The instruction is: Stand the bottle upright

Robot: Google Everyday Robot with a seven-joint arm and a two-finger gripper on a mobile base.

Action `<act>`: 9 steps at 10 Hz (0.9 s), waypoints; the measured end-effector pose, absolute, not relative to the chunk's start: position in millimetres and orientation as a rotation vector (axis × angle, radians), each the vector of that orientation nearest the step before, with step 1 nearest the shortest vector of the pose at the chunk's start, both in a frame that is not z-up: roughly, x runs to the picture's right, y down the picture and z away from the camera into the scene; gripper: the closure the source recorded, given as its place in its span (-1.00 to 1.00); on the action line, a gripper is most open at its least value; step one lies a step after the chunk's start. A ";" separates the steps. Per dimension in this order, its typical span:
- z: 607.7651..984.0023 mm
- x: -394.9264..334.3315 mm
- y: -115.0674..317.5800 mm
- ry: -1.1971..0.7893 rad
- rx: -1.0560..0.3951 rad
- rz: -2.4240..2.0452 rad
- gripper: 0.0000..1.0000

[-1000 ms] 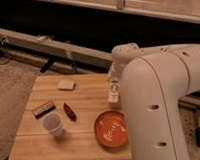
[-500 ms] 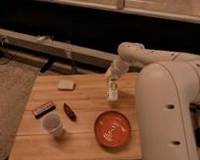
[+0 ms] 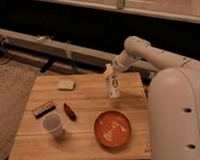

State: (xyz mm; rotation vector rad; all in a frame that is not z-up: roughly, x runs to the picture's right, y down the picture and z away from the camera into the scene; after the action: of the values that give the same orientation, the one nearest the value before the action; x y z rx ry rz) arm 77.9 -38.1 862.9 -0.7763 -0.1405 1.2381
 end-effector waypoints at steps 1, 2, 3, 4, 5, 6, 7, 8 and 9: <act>858.4 77.0 -37.9 -0.176 -0.805 1.210 1.00; 854.2 75.6 -38.4 -0.217 -0.837 1.180 1.00; 850.1 72.0 -38.6 -0.258 -0.872 1.148 1.00; 846.8 69.0 -39.3 -0.291 -0.896 1.125 1.00; 843.5 69.0 -39.6 -0.331 -0.927 1.101 1.00; 837.5 69.9 -39.0 -0.384 -0.982 1.076 1.00; 833.3 71.1 -37.5 -0.420 -1.020 1.058 1.00; 830.9 72.3 -37.6 -0.439 -1.035 1.050 1.00; 829.9 73.8 -36.9 -0.446 -1.042 1.047 1.00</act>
State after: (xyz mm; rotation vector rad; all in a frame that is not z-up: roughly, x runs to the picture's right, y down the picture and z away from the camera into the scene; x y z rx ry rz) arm 73.8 -36.9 829.9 -1.0421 -0.4460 1.0468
